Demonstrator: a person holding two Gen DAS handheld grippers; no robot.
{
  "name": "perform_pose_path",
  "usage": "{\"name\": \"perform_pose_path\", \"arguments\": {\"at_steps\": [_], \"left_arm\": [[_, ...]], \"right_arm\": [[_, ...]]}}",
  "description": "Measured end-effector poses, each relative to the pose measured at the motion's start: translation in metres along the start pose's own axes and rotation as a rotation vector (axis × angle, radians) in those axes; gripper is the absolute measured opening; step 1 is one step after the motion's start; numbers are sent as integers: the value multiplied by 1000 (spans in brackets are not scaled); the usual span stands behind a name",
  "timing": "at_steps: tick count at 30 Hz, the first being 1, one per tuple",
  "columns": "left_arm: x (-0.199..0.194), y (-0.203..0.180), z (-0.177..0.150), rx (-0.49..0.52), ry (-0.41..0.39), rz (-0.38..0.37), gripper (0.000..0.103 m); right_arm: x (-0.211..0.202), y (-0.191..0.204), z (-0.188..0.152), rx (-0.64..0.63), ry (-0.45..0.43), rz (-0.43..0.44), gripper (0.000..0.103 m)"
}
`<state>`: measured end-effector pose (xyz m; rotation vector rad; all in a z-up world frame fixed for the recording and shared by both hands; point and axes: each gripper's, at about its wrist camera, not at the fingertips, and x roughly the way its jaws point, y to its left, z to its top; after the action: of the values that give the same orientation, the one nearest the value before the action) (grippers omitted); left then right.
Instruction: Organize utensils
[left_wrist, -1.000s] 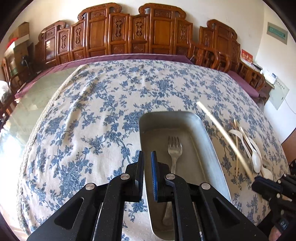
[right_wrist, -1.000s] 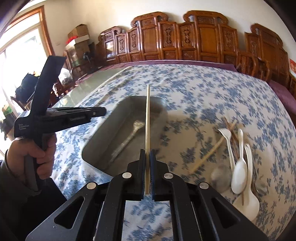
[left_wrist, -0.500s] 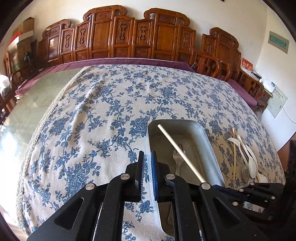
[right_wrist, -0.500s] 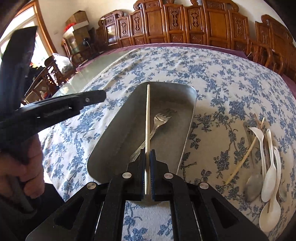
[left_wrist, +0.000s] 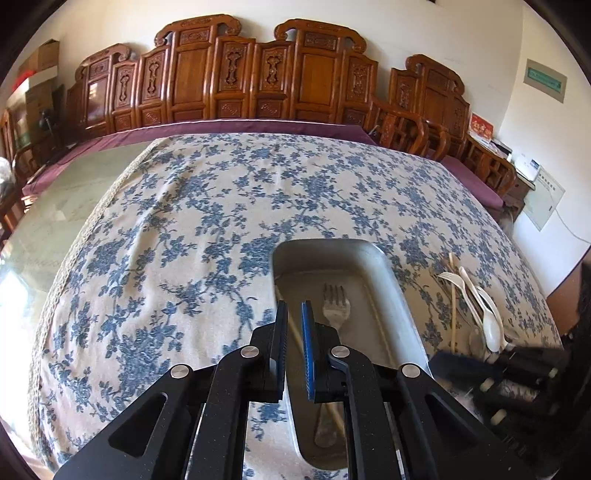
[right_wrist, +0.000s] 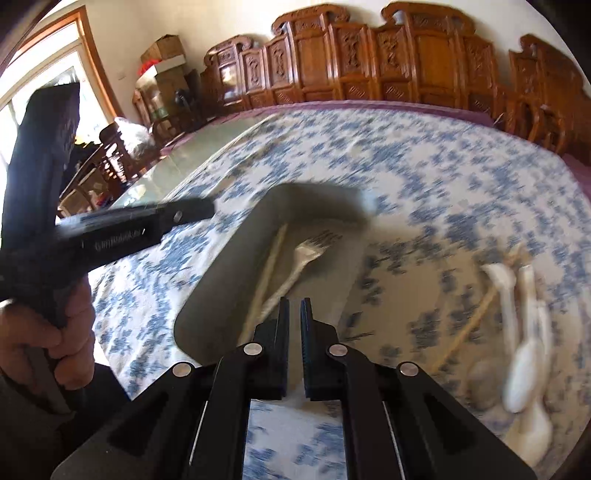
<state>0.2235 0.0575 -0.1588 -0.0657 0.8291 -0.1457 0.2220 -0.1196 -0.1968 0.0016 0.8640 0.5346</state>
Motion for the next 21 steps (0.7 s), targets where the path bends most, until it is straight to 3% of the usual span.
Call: {"name": "perform_pose_path", "arguments": {"at_steps": [8,13,17,21], "left_arm": [[0,-32,-2,51,-3,-48,6],[3,-54,-6,84,5,-74,8],[6,-73,-9,110,7,-99,17],[11,-90,-13,128,18,-122,22]], "right_arm": [[-46,-62,0,-37,-56,-168,8],[-58,-111,-12,10,-58,-279,8],[-57,-137,-24,78,-59,-295,8],[-44,-149,-36,102,-31,-279,20]]}}
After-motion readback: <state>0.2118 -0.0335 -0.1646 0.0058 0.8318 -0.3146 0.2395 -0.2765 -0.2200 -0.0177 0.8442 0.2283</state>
